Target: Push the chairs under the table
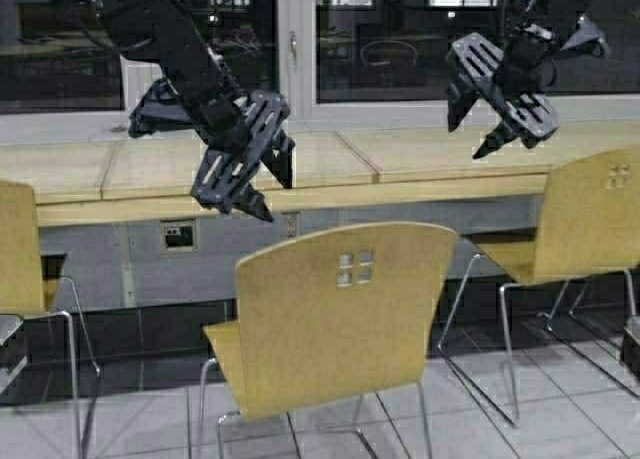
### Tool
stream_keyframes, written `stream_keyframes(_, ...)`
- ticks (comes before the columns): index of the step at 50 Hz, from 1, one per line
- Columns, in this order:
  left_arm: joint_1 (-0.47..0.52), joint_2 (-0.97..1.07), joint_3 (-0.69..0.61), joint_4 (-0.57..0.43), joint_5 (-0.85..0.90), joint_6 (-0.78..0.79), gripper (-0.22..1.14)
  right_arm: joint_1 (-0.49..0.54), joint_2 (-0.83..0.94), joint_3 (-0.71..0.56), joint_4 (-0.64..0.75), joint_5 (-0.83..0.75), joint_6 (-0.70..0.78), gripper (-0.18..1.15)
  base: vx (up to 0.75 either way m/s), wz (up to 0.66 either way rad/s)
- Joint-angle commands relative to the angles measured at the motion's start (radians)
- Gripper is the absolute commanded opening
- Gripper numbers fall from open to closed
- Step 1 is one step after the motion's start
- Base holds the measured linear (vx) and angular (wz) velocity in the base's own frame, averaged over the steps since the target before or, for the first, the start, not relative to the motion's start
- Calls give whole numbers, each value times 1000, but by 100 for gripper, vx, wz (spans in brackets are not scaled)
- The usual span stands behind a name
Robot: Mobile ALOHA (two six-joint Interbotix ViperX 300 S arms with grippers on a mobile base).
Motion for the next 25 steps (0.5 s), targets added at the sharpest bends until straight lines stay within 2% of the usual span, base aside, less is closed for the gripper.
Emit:
stream_keyframes(1, -15, -21, 11, -84, -38, -20, 87, 2, -23, -8, 35, 11, 0, 86, 23, 6)
stream_keyframes(8, -23, -20, 37, -138, -64, -29, 87, 20, -25, -11, 44, 29, 8, 86, 23, 8)
stream_keyframes(25, -28, -3, 38, -144, -66, -29, 87, 21, -8, -18, 43, 41, -15, 86, 23, -2)
